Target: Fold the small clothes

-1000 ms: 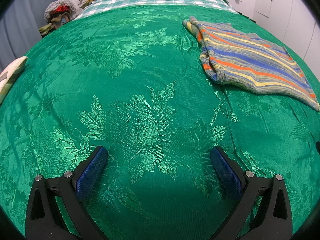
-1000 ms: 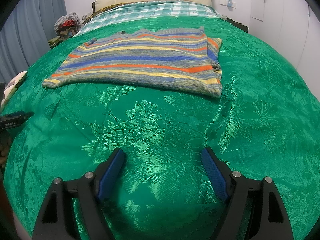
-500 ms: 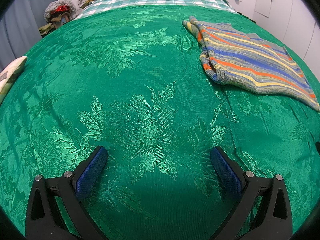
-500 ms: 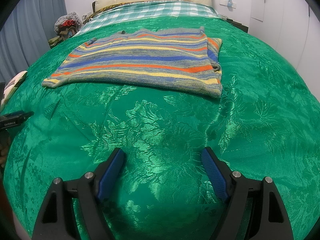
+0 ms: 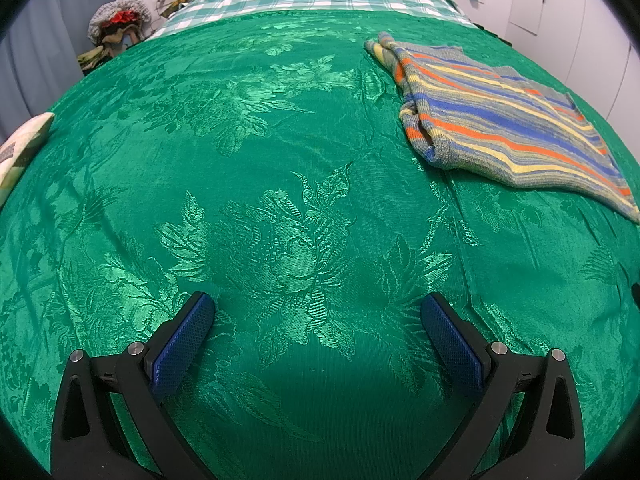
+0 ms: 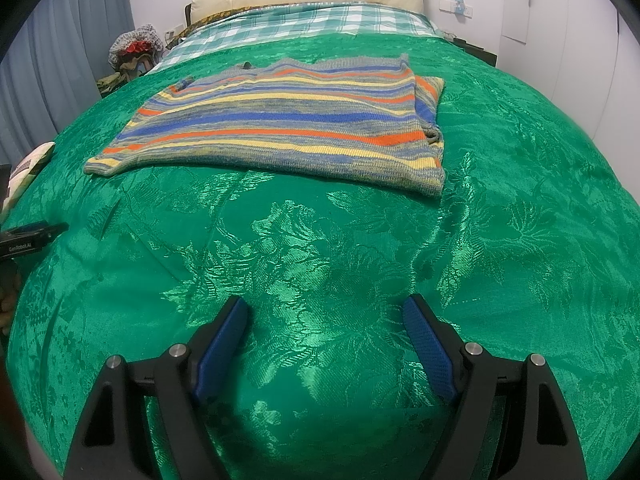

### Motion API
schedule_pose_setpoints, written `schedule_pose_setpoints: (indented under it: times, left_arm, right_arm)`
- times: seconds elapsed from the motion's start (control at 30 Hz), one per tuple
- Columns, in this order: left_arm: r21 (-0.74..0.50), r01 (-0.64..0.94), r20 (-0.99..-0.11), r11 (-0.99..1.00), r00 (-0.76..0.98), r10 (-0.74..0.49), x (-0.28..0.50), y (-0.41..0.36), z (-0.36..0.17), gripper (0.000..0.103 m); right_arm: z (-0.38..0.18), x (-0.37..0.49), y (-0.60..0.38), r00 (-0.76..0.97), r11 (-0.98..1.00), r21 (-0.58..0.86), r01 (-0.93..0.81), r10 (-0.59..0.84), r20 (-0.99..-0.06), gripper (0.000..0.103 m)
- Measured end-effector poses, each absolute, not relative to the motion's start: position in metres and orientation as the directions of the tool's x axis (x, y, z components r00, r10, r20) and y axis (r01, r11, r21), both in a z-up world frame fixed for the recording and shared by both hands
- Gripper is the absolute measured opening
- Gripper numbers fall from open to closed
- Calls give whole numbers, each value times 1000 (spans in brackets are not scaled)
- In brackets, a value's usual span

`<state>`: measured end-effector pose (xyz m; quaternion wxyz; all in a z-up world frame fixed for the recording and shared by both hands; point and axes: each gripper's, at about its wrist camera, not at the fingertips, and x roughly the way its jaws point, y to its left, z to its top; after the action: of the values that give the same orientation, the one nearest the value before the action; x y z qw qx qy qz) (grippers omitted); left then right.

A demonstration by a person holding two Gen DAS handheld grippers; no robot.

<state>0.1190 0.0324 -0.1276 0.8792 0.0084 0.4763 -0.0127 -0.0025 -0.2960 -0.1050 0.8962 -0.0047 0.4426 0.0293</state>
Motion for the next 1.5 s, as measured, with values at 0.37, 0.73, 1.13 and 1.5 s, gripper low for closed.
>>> schedule_pose_setpoints:
  times: [0.37,0.73,1.13,1.5]
  left_arm:
    - [3,31,-838,1000,546,-14,119,33,-127,102]
    - [7,30,-840,1000,542,-10,117,32,-128,102]
    - [0,170,-852,986,515,-89,75,-21,-82,101]
    - [-49,674,-771,737,443,-456,101,-228,-39,101]
  right_arm:
    - [-105,-3,-297,606,998,14,-58,46,-794,80]
    - [-105,-3,-297,607,998,12,-58,44,-793,81]
    - [-90,-1,-304,529,995,62,-74,92,-844,86]
    - [-23,73,-427,581,944,329,25,254,-773,86]
